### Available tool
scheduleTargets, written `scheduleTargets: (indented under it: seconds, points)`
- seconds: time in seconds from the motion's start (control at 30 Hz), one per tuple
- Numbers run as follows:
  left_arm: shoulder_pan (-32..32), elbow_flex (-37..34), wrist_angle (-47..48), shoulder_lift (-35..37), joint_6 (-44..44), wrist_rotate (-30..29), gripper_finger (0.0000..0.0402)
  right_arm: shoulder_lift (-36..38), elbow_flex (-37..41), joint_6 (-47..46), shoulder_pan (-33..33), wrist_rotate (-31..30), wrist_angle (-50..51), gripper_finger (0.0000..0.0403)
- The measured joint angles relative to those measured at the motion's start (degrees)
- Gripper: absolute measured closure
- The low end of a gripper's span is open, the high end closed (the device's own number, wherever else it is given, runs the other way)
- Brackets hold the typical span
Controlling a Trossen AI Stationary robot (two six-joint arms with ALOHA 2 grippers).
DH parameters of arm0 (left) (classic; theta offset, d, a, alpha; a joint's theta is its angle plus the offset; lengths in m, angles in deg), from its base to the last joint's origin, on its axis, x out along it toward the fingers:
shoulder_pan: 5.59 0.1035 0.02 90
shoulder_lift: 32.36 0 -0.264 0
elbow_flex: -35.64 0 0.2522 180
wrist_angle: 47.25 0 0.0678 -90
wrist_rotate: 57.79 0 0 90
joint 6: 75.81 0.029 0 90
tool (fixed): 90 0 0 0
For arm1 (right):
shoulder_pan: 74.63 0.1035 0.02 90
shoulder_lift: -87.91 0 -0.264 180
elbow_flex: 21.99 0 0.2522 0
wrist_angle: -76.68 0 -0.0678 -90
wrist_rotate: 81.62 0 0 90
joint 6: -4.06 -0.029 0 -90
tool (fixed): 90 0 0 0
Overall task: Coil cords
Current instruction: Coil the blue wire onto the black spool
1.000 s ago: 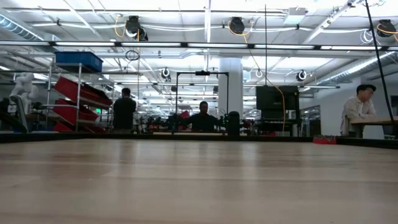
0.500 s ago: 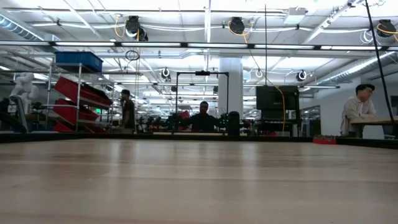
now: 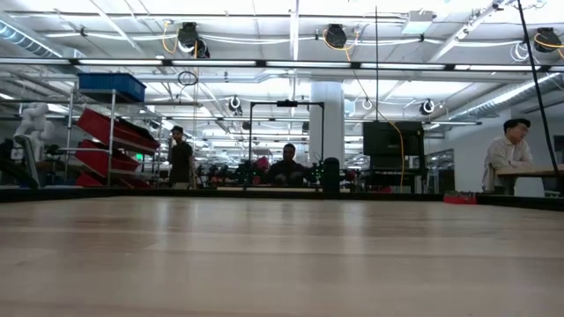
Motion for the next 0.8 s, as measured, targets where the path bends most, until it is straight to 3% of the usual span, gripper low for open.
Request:
scheduleTargets:
  seconds: [0.3, 0.8]
  points:
    - [0.1, 0.0, 0.2, 0.0, 0.2, 0.0, 0.0401, 0.3, 0.1, 1.9, -6.6, 16.9, 1.3, 0.0403]
    - [0.5, 0.0, 1.3, 0.0, 0.2, 1.4, 0.0401, 1.0, 0.1, 5.0, -12.6, 23.3, 1.4, 0.0403]
